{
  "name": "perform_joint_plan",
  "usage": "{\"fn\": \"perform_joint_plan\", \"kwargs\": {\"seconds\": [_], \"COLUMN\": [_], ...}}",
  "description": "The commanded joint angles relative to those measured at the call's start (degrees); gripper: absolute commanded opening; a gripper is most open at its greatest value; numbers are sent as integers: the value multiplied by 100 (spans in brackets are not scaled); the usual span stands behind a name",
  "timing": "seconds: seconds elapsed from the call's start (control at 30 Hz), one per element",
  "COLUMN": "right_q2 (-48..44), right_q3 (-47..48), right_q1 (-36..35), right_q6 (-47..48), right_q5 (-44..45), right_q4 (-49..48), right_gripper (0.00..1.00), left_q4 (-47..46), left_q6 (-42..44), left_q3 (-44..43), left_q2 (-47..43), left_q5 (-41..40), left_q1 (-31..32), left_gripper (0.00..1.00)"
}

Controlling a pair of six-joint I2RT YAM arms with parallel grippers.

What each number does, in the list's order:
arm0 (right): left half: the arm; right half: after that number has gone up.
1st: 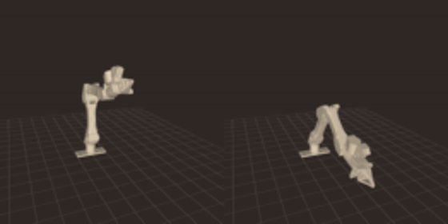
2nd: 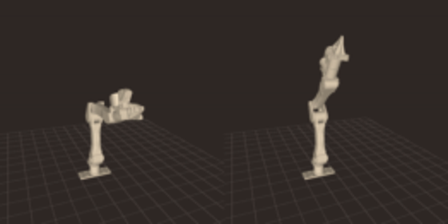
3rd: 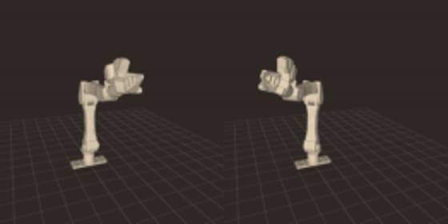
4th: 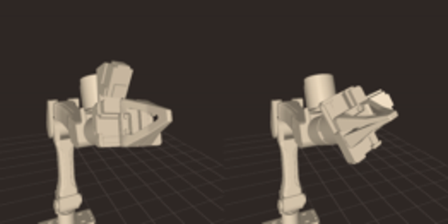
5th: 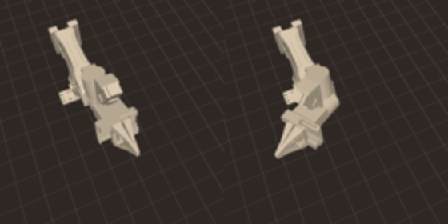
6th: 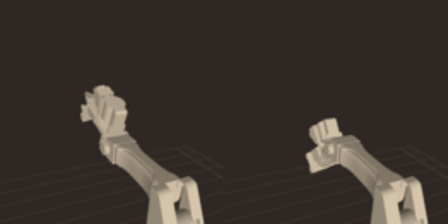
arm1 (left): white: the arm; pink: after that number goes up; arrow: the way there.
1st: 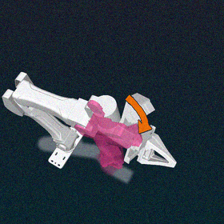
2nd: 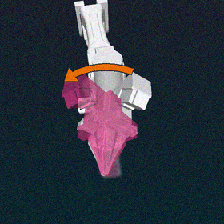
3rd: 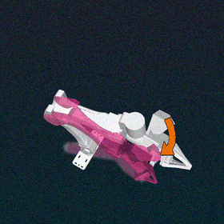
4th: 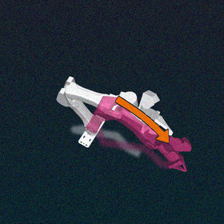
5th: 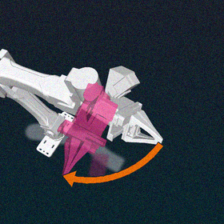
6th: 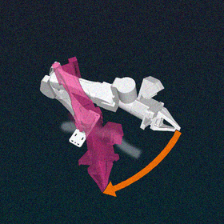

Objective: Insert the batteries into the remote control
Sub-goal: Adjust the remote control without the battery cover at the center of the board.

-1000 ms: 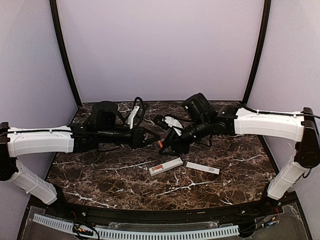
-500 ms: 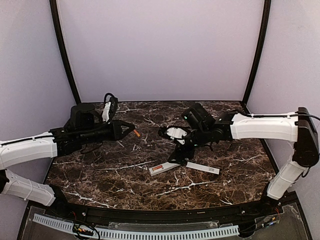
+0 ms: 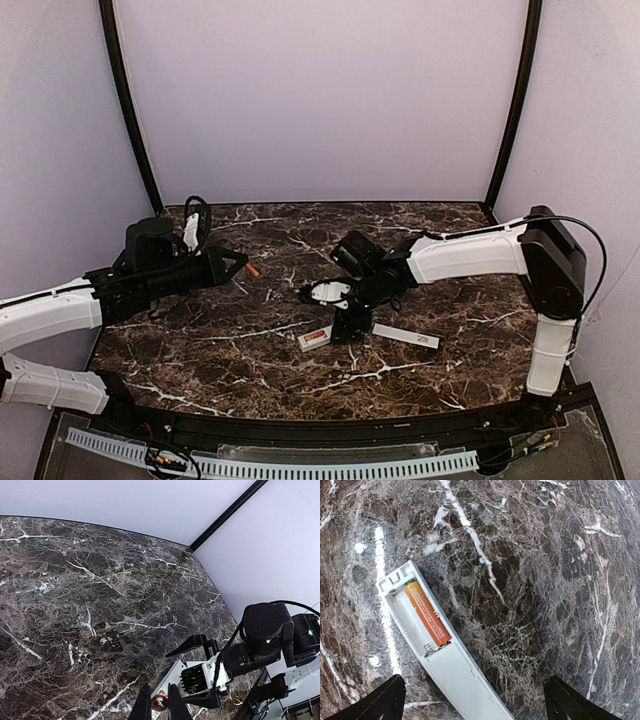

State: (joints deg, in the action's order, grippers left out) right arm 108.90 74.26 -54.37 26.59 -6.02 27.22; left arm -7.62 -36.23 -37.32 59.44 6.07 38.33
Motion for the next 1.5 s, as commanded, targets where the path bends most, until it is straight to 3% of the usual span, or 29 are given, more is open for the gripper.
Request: {"fn": "perform_joint_plan", "kwargs": {"seconds": [0.0,0.37,0.57,0.8,1.03,1.27,1.47], "right_q2": [404,662,698,557,653,683,475], "right_q3": [344,465,357,304,318,248,147], "right_q1": [69,258,244,176,-54,-246,-282], "right_q6": [240,199,-112,-535,-1450,-2407,-2619], "right_q5": [-37,-324,-550,-653,55,-198,-669], "right_q4": [134,367,391,423,295,-270,-531], "right_gripper": [95,78,54,43,44,43,67], "left_q4": [-83,-103,-216,-484,-1280,-2077,-2418], "left_q6": [-57,-152,-226,-327,-622,-810,-859], "left_q3": [190,519,679,855,1247,1588,1601], "left_q2": [-226,-520,-513,-307,144,536,786], "left_q5": [-50,-325,-407,-327,-29,146,147], "left_q1": [-68,-134,-156,-189,-183,-119,-63], "left_gripper": [0,0,0,0,0,0,0]}}
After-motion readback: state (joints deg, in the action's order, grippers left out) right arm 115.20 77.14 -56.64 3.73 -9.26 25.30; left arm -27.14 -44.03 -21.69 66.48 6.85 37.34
